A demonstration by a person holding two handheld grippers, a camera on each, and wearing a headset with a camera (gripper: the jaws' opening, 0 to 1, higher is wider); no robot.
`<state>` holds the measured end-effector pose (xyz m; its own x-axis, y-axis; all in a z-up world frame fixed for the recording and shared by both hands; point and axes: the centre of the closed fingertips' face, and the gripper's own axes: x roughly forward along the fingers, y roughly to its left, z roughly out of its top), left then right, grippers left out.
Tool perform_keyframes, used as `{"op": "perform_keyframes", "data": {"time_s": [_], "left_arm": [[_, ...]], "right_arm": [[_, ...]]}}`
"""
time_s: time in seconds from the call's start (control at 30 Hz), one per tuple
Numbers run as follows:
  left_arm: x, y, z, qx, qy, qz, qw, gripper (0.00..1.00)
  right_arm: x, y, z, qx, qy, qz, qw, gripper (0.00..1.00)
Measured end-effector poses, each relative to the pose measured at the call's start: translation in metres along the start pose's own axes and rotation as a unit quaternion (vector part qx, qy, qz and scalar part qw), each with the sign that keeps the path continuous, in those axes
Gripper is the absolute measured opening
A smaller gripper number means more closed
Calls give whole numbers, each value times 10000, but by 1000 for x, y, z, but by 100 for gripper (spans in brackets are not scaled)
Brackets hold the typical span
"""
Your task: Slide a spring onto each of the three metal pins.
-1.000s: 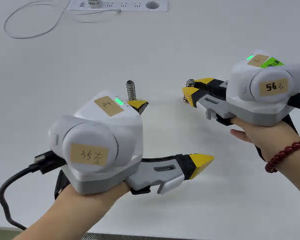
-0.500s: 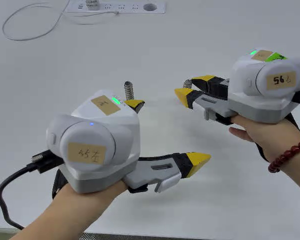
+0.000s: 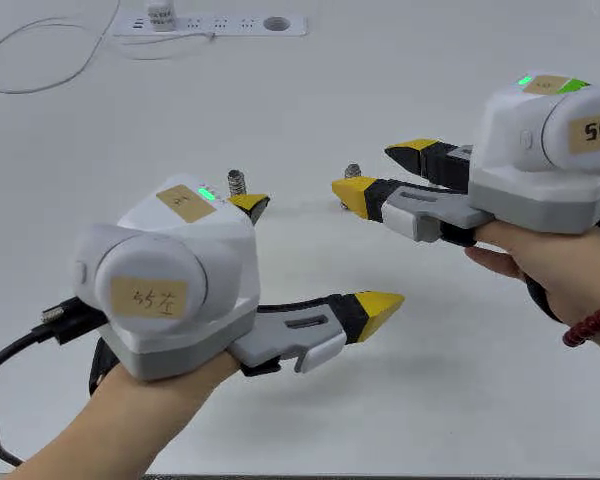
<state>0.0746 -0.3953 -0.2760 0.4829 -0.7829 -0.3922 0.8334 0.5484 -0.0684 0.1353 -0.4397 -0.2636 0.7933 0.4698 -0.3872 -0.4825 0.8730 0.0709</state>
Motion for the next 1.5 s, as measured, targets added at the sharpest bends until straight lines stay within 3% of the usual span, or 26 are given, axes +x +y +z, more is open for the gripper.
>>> {"op": "perform_keyframes", "data": {"time_s": [0.53, 1.03, 1.5], "left_arm": [[14, -4, 5, 58, 50, -40, 10000, 80], [39, -12, 9, 169, 131, -196, 9996, 66], [64, -17, 6, 38, 283, -283, 9992, 49]], "right_arm": [[-37, -34, -13, 90, 157, -388, 9991, 52], [-69, -62, -19, 177, 89, -679, 9975, 53], [-88, -68, -32, 214, 98, -686, 9974, 52]]}}
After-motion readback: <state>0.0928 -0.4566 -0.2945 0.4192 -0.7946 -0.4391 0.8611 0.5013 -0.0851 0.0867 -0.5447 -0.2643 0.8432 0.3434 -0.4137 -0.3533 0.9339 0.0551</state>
